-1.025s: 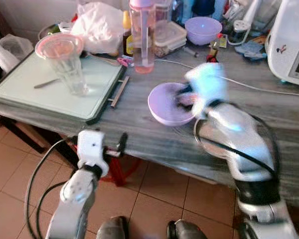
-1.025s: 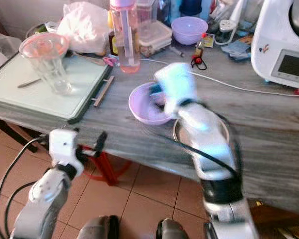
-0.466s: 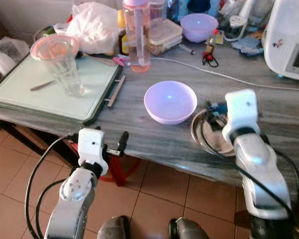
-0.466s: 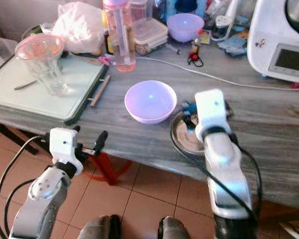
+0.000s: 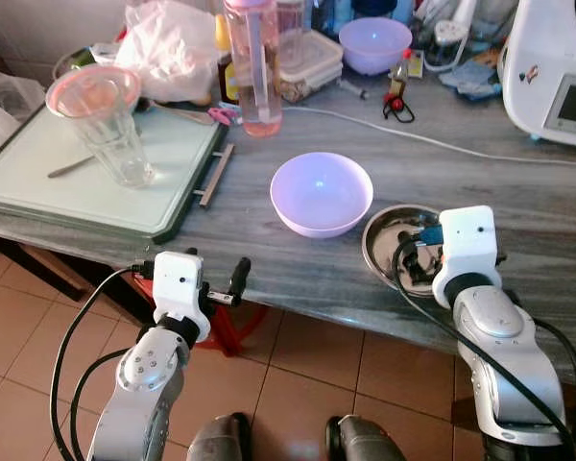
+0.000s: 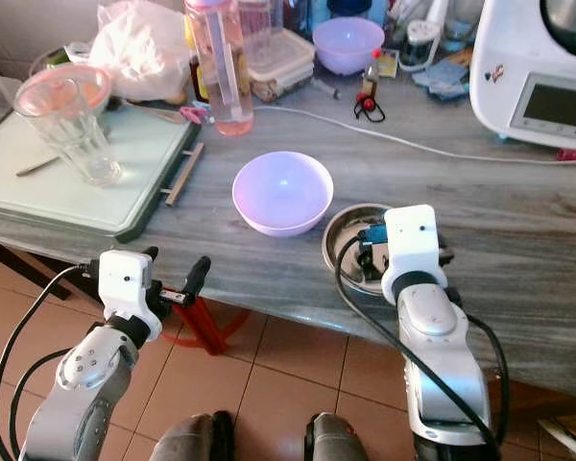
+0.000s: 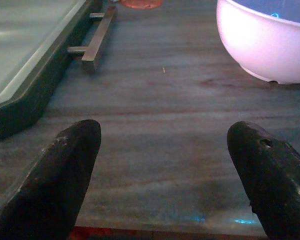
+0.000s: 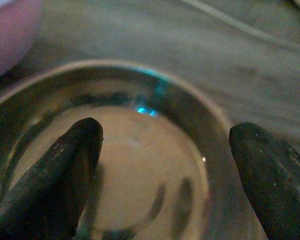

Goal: Setting the table

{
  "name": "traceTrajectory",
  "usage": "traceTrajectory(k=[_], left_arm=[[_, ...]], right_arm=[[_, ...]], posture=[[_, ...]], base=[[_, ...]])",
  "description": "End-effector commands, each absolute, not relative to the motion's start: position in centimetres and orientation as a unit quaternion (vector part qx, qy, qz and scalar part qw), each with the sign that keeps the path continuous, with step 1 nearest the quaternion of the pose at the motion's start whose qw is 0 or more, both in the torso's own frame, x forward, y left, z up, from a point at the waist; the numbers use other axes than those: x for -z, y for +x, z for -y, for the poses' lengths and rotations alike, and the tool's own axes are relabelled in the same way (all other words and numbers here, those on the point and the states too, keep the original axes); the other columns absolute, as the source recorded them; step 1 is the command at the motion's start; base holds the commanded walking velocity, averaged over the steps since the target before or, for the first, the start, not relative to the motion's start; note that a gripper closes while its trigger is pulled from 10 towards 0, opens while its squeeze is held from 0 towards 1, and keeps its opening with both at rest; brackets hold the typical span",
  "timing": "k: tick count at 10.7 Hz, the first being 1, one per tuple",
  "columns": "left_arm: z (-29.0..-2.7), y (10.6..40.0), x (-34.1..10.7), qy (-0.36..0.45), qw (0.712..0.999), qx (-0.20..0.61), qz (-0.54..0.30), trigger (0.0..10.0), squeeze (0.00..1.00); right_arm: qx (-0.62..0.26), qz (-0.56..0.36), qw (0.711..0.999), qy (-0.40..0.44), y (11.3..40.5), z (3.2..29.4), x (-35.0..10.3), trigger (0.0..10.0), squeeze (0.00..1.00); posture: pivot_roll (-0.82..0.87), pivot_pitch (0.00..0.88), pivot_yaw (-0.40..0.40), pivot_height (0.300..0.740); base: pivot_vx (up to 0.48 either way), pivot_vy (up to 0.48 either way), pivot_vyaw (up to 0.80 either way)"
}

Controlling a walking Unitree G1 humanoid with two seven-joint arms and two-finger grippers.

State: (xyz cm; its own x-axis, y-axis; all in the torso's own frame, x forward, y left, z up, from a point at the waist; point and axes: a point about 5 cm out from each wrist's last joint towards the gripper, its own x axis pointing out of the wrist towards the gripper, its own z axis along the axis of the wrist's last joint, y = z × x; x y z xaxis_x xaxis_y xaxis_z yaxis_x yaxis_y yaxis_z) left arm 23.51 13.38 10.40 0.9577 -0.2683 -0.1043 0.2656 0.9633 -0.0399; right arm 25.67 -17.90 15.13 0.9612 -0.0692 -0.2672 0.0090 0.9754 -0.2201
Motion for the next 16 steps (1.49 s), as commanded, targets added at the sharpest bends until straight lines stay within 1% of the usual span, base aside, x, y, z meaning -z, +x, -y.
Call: traceTrajectory(k=[1, 6, 8, 9, 10, 11, 12, 14, 16], left_arm=[[-13.7, 23.2, -10.6, -0.01, 0.99, 0.133, -0.053, 10.0, 0.0], [-13.8, 23.2, -10.6, -0.004, 0.988, 0.144, -0.063, 10.0, 0.0], [-13.6, 23.2, -10.5, -0.006, 0.987, 0.147, -0.066, 10.0, 0.0], [-13.5, 23.2, -10.5, -0.006, 0.987, 0.148, -0.067, 10.0, 0.0], [-13.5, 23.2, -10.5, -0.007, 0.987, 0.148, -0.068, 10.0, 0.0], [-13.6, 23.2, -10.5, -0.009, 0.987, 0.144, -0.068, 10.0, 0.0], [-13.5, 23.2, -10.5, -0.009, 0.987, 0.145, -0.068, 10.0, 0.0], [-13.7, 23.1, -10.4, -0.008, 0.987, 0.142, -0.068, 10.0, 0.0], [-13.5, 23.1, -10.5, -0.008, 0.987, 0.144, -0.069, 10.0, 0.0]], right_arm=[[0.009, -0.15, 0.984, -0.099, 25.8, 17.7, -15.0, 10.0, 1.0], [-0.067, -0.222, 0.972, -0.043, 25.2, 15.9, -13.5, 10.0, 0.98], [-0.086, -0.228, 0.969, -0.036, 25.0, 15.3, -13.6, 10.0, 0.82], [-0.09, -0.231, 0.968, -0.03, 25.1, 15.1, -13.6, 10.0, 0.64], [-0.09, -0.226, 0.969, -0.03, 25.3, 15.2, -13.8, 10.0, 0.53], [-0.095, -0.212, 0.972, -0.026, 25.7, 15.0, -14.2, 10.0, 0.09], [-0.102, -0.199, 0.975, -0.01, 26.1, 14.9, -14.4, 10.0, 0.0], [-0.109, -0.188, 0.976, -0.015, 26.4, 14.8, -14.8, 10.0, 0.0], [-0.107, -0.177, 0.978, -0.025, 26.3, 15.4, -15.0, 10.0, 0.0]], posture=[[-0.02, 0.179, 0.063, 0.74], [-0.01, 0.185, 0.06, 0.74], [-0.01, 0.189, 0.059, 0.74], [-0.01, 0.191, 0.057, 0.74], [0.0, 0.192, 0.058, 0.74], [0.0, 0.193, 0.058, 0.74], [0.0, 0.187, 0.057, 0.74], [0.0, 0.189, 0.057, 0.74], [-0.01, 0.183, 0.073, 0.74]], base=[[0.0, 0.0, 0.0], [0.0, 0.0, 0.0], [0.0, 0.0, 0.0], [0.0, 0.0, 0.0], [0.0, 0.0, 0.0], [0.0, 0.0, 0.0], [0.0, 0.0, 0.0], [0.0, 0.0, 0.0], [0.0, 0.0, 0.0]])
